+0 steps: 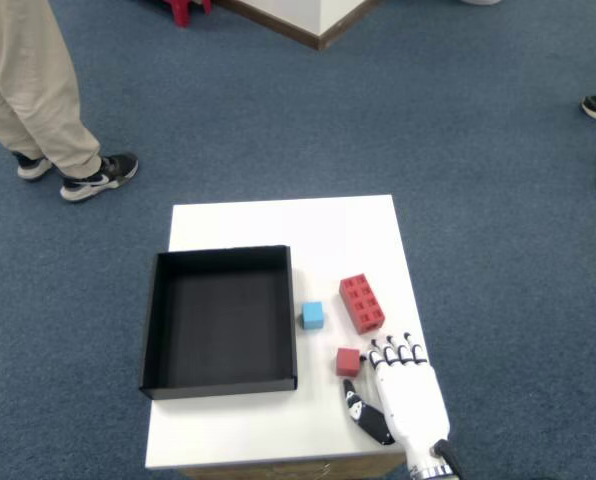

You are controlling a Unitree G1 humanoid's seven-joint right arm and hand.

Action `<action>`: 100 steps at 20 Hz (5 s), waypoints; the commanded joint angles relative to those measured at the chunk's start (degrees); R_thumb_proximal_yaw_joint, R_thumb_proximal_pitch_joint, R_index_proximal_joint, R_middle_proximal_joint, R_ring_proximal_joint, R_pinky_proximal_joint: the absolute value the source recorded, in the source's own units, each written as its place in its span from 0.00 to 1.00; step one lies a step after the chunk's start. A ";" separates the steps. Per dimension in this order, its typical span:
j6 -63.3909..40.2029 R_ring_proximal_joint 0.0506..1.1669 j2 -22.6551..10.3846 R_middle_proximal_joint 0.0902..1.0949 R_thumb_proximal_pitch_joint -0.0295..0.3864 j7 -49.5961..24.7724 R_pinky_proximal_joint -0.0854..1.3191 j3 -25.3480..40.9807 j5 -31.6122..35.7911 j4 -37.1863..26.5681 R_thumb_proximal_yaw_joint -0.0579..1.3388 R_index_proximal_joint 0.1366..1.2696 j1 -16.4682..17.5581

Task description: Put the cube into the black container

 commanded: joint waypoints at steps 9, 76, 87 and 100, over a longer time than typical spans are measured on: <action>-3.24 0.21 -0.83 0.25 0.58 0.02 0.20 -0.95 0.67 1.81 0.55 0.41 -1.01; -1.55 0.17 -0.69 0.20 0.34 -0.84 0.15 -0.23 -1.09 -0.66 0.39 0.35 -3.41; -6.62 0.15 -0.61 0.20 0.47 -1.48 0.11 -0.46 -1.80 -0.05 0.57 0.56 -2.62; -8.62 0.15 -0.58 0.23 0.49 -3.13 0.09 -0.68 -1.66 0.31 0.70 0.71 -2.48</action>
